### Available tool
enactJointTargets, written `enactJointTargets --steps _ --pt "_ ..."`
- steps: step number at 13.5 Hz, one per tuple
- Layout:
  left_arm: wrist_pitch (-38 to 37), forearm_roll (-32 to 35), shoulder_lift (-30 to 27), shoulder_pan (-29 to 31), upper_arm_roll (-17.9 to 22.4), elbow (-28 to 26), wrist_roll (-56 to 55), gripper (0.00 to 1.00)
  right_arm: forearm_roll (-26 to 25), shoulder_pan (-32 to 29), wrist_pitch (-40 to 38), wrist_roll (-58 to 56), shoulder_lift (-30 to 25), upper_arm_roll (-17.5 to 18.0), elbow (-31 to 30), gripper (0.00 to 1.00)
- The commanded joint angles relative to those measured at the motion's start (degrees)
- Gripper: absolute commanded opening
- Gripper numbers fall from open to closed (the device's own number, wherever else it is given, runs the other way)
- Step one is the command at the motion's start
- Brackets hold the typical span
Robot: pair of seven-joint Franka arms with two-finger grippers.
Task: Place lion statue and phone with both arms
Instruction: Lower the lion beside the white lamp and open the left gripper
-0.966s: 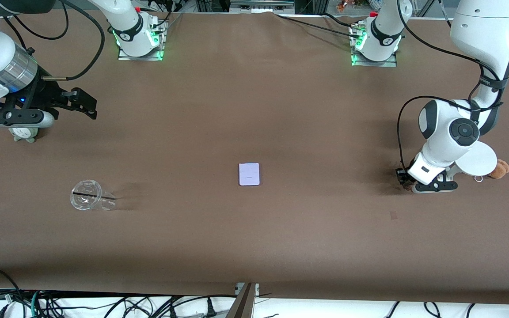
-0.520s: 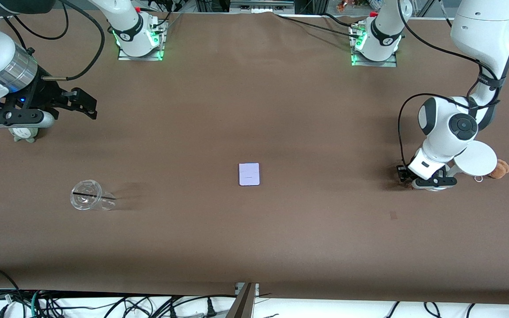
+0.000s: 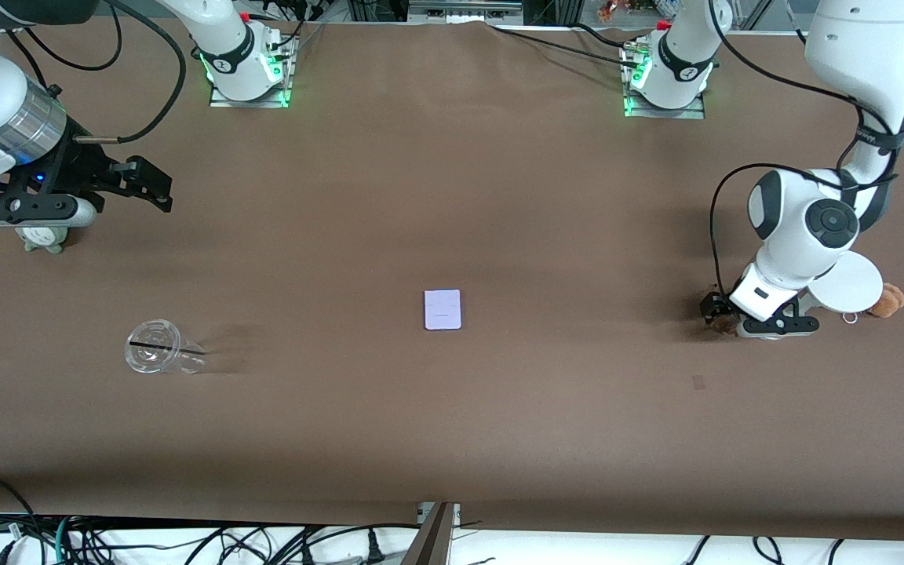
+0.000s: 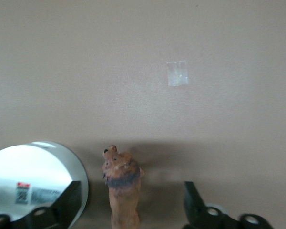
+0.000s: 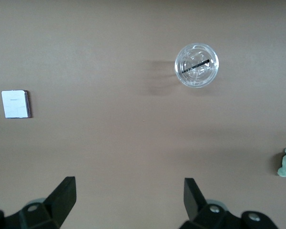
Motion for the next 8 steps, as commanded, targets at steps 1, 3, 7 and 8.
enactJointTargets --steps 1,3,7,8 --pt "-9.45 -1.05 -4.65 -0.33 -1.59 3.05 -4.25 1.0 0.5 -0.39 -0.08 -0.75 0.41 0.08 1.12 1.0" --pt "-14.73 -1.05 -6.41 -0.33 -3.44 6.03 -9.52 1.0 0.5 -0.39 -0.08 -0.75 0.41 0.08 1.13 1.0" --pt "-38.25 -1.05 -8.96 -0.6 -5.47 20.42 -11.75 1.0 0.5 -0.3 -0.08 -0.75 0.41 0.08 1.13 1.0" --pt "-43.71 -1.05 -9.4 -0.51 -5.47 24.29 -11.66 1.0 0.5 -0.3 -0.08 -0.75 0.41 0.08 1.13 1.0"
